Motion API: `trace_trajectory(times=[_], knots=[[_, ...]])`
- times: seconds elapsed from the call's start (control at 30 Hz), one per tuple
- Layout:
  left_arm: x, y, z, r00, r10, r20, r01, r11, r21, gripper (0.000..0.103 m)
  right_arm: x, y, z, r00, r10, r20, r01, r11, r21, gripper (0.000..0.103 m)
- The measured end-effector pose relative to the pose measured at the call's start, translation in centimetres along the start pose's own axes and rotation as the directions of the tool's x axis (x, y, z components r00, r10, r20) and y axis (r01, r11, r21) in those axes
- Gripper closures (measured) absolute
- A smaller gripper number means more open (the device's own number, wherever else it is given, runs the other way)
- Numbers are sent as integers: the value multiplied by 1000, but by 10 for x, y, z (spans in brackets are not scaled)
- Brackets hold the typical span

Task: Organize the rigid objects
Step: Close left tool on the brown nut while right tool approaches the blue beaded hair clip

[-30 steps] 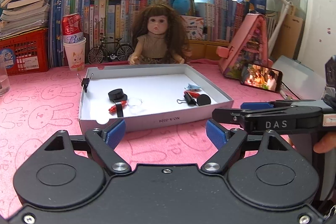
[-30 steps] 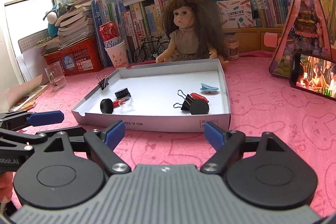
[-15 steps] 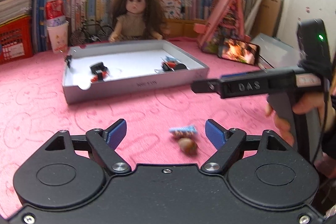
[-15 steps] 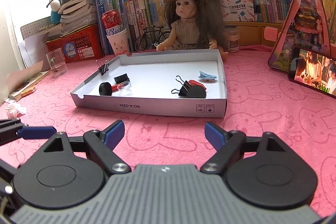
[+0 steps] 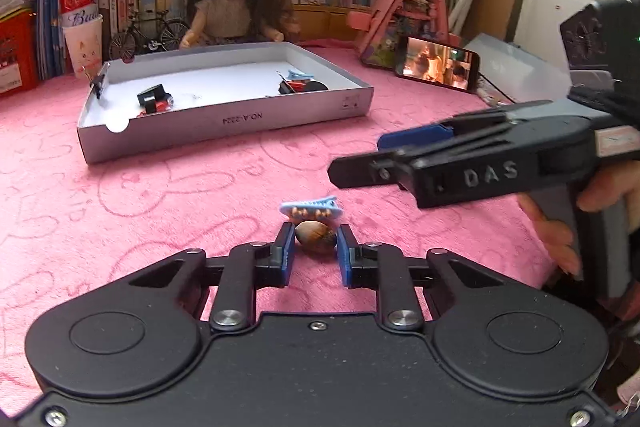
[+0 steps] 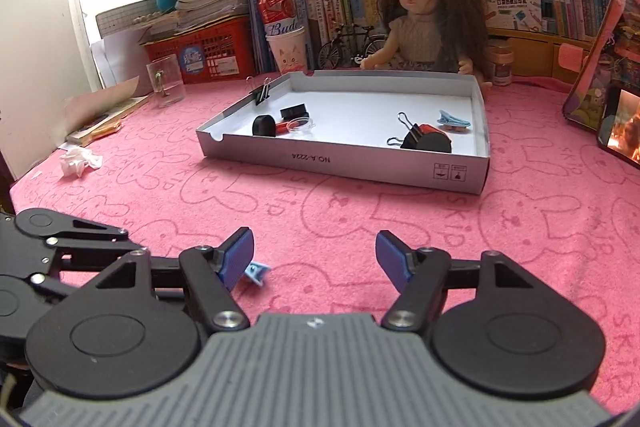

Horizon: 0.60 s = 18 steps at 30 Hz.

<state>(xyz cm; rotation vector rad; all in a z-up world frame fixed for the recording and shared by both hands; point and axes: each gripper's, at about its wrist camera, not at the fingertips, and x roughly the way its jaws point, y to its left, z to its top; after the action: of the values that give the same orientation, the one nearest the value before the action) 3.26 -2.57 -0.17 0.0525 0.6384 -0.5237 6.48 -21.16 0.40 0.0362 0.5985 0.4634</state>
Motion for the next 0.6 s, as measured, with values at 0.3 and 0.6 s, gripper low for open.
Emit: trace_trajectory(times=[0.3, 0.6], knots=[[-4, 28, 4, 995, 98, 3, -98, 994, -58, 82, -3, 12, -6, 997, 66, -48, -69, 996, -63, 27], [-3, 37, 6, 992, 124, 16, -123, 990, -67, 82, 9, 7, -2, 995, -84, -57, 79, 993, -83, 27]])
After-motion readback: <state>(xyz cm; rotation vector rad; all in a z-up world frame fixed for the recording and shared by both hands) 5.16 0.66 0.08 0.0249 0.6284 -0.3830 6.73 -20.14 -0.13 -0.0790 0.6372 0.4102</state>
